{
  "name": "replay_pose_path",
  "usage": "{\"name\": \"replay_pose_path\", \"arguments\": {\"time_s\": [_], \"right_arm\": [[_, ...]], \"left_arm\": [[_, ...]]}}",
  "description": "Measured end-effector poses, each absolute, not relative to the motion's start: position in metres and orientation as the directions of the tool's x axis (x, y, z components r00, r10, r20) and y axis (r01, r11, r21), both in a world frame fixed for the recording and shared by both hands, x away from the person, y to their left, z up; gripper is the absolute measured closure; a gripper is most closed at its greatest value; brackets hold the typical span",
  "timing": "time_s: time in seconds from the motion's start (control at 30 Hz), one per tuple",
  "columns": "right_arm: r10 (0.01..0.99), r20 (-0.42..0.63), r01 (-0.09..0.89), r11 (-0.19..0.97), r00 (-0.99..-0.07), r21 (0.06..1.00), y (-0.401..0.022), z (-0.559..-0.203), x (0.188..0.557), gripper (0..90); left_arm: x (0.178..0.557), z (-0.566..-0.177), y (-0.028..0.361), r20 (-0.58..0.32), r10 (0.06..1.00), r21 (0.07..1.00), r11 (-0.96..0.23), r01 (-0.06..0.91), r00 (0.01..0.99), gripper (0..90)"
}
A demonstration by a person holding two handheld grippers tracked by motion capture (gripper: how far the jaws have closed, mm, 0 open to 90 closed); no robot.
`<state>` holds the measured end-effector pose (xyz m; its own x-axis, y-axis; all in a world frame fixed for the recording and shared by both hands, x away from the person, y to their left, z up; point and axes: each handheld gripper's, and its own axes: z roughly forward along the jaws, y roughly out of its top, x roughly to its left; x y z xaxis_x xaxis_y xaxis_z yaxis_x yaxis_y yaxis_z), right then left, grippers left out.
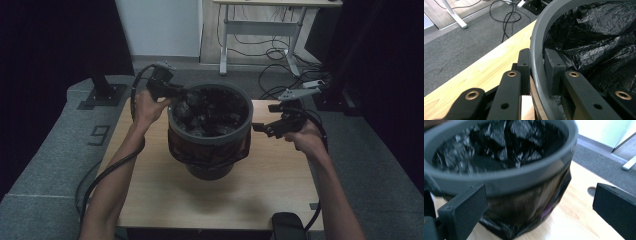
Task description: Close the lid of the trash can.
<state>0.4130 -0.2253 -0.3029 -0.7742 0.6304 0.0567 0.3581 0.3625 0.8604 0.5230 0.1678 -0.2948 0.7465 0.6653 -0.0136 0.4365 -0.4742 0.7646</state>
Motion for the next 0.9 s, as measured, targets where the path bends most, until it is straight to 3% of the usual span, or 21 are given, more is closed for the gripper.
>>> {"name": "replay_pose_path", "arguments": {"time_s": [0.3, 0.5, 0.63, 0.77, 0.9], "right_arm": [[0.538, 0.052, 0.289, 0.366, -0.842, 0.885, -0.19, -0.279, 0.423, 0.0], [0.496, 0.022, 0.268, 0.432, -0.868, 0.861, -0.17, -0.296, 0.429, 0.0], [0.504, 0.013, 0.243, 0.393, -0.864, 0.887, -0.17, -0.304, 0.428, 0.4], [0.515, 0.005, 0.233, 0.378, -0.857, 0.896, -0.173, -0.309, 0.427, 4.6], [0.501, 0.009, 0.217, 0.36, -0.865, 0.907, -0.178, -0.313, 0.426, 15.1]], "left_arm": [[0.524, -0.295, 0.168, -0.021, 0.666, 0.758, -0.476, 0.447, 0.745, 74.7], [0.523, -0.295, 0.167, -0.017, 0.669, 0.757, -0.477, 0.446, 0.743, 74.7], [0.523, -0.294, 0.167, -0.012, 0.669, 0.756, -0.48, 0.444, 0.743, 74.7], [0.522, -0.294, 0.167, -0.006, 0.669, 0.755, -0.484, 0.442, 0.743, 74.7], [0.522, -0.293, 0.165, 0.011, 0.669, 0.746, -0.5, 0.439, 0.743, 74.8]]}}
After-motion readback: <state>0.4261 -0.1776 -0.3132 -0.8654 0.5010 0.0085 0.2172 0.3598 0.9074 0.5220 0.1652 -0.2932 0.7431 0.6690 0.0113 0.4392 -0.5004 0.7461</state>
